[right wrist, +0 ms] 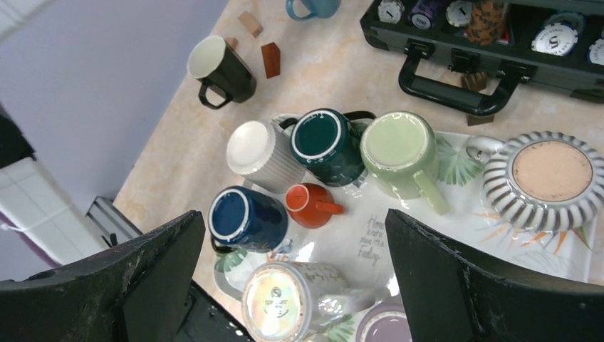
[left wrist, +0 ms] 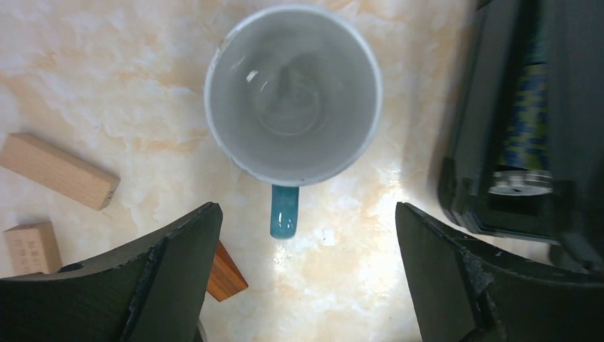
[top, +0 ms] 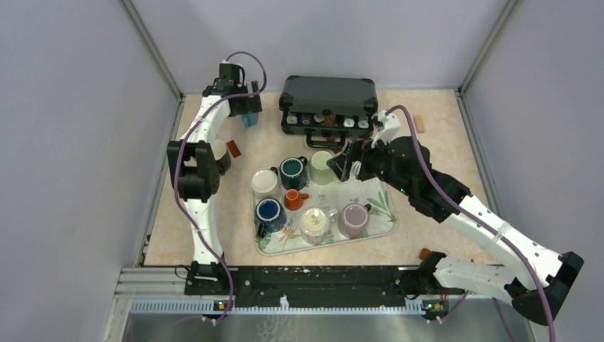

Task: Turn the mug right side up
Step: Place the cup at the corner of the board.

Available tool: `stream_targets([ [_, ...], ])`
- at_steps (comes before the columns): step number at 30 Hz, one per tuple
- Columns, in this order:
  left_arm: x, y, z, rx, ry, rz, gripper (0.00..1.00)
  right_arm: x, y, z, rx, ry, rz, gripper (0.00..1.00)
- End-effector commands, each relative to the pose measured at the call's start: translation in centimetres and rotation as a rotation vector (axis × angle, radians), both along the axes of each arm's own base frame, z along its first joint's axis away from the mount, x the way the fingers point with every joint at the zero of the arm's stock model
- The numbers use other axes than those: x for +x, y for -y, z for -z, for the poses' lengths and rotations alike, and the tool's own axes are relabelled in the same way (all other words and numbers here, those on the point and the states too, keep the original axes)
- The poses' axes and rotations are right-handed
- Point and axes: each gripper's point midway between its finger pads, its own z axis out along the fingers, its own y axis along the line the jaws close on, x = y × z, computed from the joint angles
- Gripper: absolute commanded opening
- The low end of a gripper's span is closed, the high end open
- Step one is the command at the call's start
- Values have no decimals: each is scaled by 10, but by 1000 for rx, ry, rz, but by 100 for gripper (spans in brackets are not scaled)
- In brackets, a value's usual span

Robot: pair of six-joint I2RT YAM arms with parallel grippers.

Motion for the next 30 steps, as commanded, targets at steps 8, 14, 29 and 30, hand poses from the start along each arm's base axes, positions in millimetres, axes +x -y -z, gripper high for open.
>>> stream_targets([
  [8,-26,28,-143,-105,298,63,99,-1,13,39,-150,-13,10,99],
  [14,-72,64,-163,-136,322,151,99,-13,25,86,-249,-108,-1,99],
  [29,-203,157,-156,-329,281,497,99,-47,52,161,-411,-322,-20,99],
  [30,-210,159,-156,-336,283,512,99,-49,53,164,-419,-335,-25,99],
])
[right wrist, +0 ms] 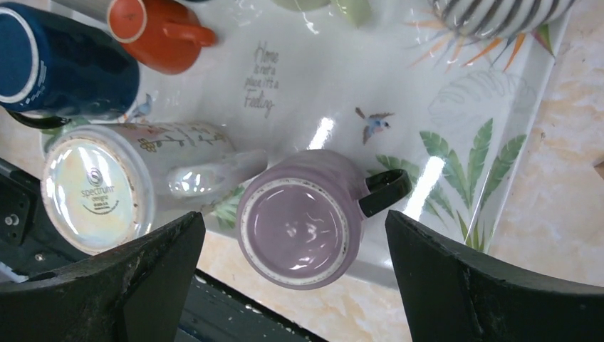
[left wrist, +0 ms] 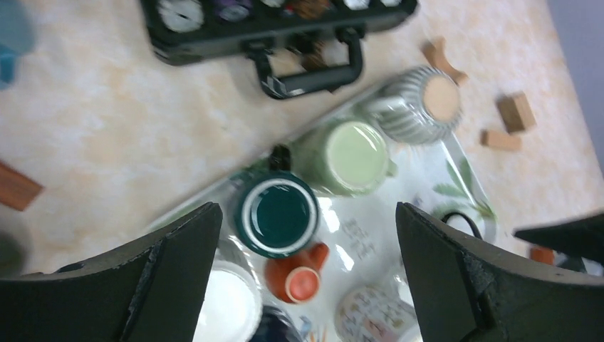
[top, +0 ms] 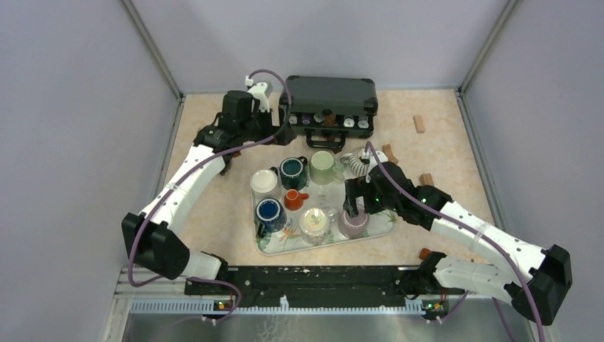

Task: Turn the mug right side up
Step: Place the cup at the corner of the board, then turn over the cup on the tray.

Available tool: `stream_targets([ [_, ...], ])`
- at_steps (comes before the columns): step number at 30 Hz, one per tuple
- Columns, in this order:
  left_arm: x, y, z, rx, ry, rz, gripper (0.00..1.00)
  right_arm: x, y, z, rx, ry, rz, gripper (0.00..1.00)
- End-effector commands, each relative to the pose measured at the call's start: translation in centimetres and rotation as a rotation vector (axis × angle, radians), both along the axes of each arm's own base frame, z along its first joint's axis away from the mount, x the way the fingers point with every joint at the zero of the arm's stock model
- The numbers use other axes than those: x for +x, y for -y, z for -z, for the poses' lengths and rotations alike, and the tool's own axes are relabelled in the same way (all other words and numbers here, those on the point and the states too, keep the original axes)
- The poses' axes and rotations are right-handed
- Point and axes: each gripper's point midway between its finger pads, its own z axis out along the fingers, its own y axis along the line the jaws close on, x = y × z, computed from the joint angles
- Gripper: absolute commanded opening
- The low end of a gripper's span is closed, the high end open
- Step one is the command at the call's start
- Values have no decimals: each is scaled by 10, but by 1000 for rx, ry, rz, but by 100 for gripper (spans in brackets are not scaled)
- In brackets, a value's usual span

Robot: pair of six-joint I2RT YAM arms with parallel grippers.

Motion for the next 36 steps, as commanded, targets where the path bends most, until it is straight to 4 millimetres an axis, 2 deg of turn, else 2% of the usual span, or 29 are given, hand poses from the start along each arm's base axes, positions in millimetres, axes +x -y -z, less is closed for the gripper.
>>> stream_targets([
  [1,-32,24,-20,-87,59,129,99,-12,4,14,-35,-64,-10,99],
  [4,-42,21,-22,-92,69,140,99,-19,9,24,-63,-107,-2,99],
  [8,-50,18,-28,-94,92,142,99,-28,6,31,-74,-148,-5,99],
  [13,-55,18,-37,-108,117,153,99,-47,7,49,-191,-203,15,99],
  [19,-59,19,-43,-121,137,169,99,-53,21,56,-222,-231,151,99],
  [22,-61,19,-46,-126,148,172,99,-54,18,64,-199,-253,185,98],
  [27,-61,18,-48,-129,160,173,99,-37,8,67,-163,-212,260,99],
  [32,-64,19,-49,-139,164,176,99,-1,-5,58,-119,-125,347,99],
  [36,-66,18,-50,-141,168,175,99,28,-14,53,-6,-108,387,98],
])
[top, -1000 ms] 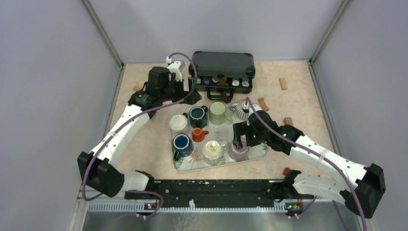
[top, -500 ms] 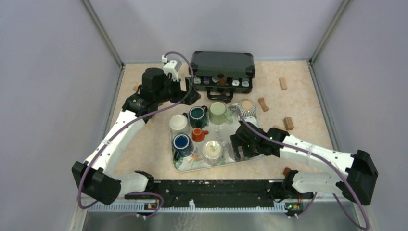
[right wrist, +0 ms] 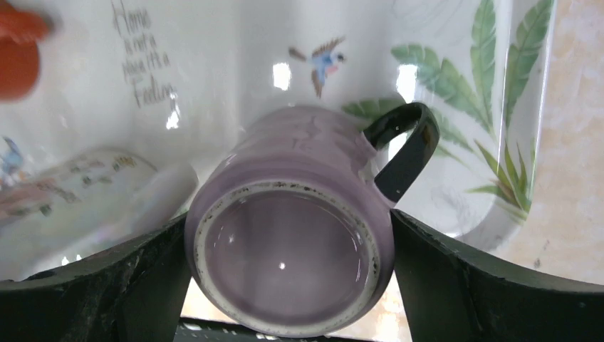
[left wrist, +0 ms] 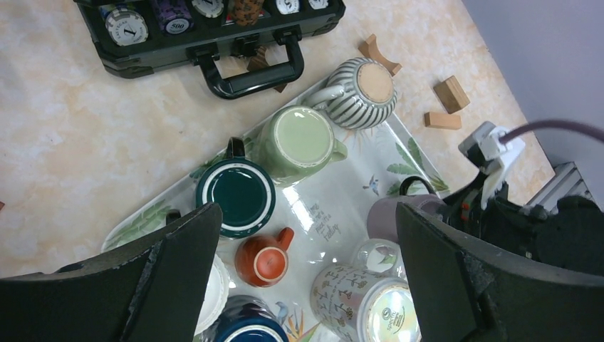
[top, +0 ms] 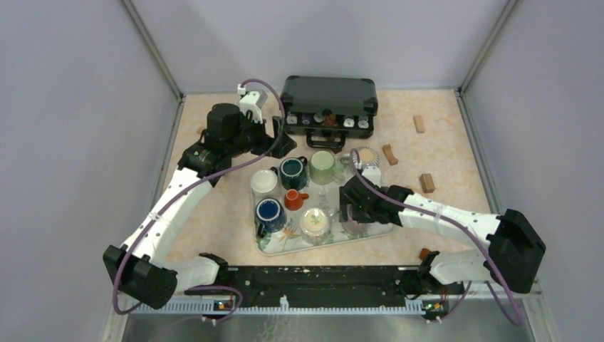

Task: Turn the mug right side up
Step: Turn over the cup on the tray.

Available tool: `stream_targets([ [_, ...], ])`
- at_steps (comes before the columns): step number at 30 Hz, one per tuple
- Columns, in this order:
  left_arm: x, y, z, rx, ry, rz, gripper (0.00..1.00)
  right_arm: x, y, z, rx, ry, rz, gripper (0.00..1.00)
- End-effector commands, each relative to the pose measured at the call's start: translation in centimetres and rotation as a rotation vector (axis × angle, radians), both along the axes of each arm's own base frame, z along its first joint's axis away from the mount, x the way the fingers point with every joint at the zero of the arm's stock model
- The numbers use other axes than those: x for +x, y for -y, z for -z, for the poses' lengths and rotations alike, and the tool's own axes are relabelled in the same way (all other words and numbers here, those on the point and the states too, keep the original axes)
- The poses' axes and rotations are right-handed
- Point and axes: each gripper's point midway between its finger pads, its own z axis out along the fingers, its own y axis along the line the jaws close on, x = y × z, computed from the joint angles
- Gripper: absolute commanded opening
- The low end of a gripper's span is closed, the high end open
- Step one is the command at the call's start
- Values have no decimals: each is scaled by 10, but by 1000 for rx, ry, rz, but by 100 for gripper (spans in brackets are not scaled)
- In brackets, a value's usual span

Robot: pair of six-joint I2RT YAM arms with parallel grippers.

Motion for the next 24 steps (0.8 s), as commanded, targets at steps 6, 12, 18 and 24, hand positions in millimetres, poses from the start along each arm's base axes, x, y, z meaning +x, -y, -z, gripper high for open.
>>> stream_targets([
  [6,-1,1,-20,-43,75,13,99,67,-39,-49,304,179,132,98],
  [12,-1,6,-21,-65,71,30,99,77,-57,-58,402,187,167,97],
  [18,-3,5,-23,-66,77,34,99,71,-61,-75,418,194,115,96],
  [24,-5,7,-24,-72,78,45,99,76,-44,-94,357,273,-8,99],
])
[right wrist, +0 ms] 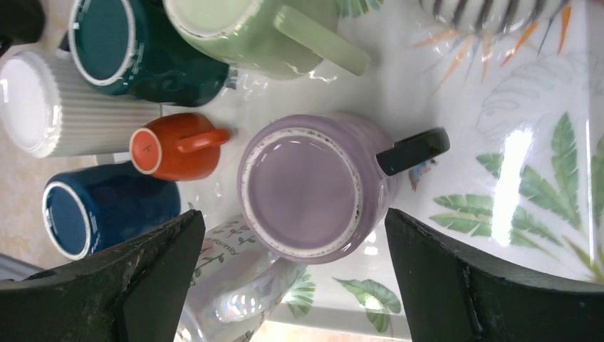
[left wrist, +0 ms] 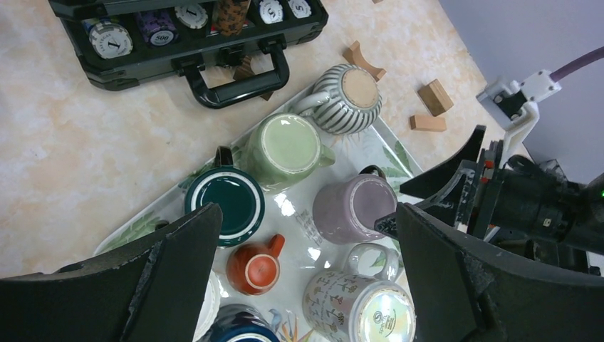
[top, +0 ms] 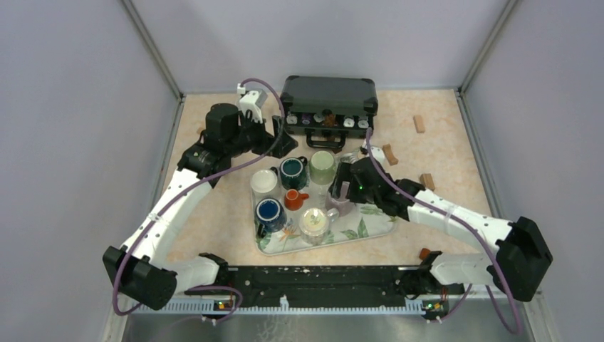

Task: Turn the mug right side up
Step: Turn over the cup on the tray.

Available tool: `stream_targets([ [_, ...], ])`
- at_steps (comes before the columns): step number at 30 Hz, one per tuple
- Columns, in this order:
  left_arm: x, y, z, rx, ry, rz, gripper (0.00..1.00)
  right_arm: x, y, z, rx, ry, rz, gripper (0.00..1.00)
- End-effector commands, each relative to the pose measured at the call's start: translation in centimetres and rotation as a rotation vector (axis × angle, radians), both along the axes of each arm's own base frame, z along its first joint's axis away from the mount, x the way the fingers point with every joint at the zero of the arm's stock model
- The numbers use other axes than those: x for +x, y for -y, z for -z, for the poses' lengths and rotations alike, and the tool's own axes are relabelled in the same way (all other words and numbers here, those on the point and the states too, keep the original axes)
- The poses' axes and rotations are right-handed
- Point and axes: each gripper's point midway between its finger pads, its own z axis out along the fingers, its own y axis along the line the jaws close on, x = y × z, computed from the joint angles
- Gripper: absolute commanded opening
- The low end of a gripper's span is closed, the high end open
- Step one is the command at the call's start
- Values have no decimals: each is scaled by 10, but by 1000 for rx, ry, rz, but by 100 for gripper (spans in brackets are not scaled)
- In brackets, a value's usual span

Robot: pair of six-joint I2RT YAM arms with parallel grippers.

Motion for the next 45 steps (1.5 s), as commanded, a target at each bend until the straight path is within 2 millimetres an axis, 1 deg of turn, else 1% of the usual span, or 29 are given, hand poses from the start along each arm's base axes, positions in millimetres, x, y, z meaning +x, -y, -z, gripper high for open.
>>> stream_targets([
  [1,-3,3,-18,-41,58,20,99,20,-1,-45,11,147,-113,99],
  [5,-4,3,-21,-44,61,26,99,33,-4,-51,-102,245,-281,99],
  [10,-6,4,-24,-45,60,40,99,40,-13,-47,-236,301,-479,99],
  [12,-7,5,-22,-44,53,45,99,37,-20,-45,-251,299,-556,99],
  [14,-7,5,-22,-46,52,47,99,37,-23,-40,-279,291,-598,99],
  [18,-8,5,-22,-47,52,50,99,40,-21,-26,-347,267,-627,99],
  [24,-9,4,-22,-45,57,44,99,28,-33,-2,-404,207,-723,99],
  [28,-10,3,-22,-40,58,41,99,28,-27,13,-457,155,-691,95],
  [32,-10,2,-21,-38,57,38,99,33,-13,19,-511,119,-604,91],
  [34,-9,2,-20,-36,57,35,99,37,-6,18,-532,94,-533,86],
  [37,-9,2,-20,-36,58,33,99,40,0,16,-526,38,-411,75],
  [40,-9,2,-20,-38,58,33,99,40,-1,15,-464,-26,-261,69],
  [42,-9,2,-19,-40,54,35,99,40,-8,16,-408,-56,-197,68],
  [43,-9,3,-19,-40,52,37,99,41,-13,16,-375,-65,-170,68],
  [45,-10,3,-18,-41,50,38,99,43,-23,16,-304,-69,-133,76],
])
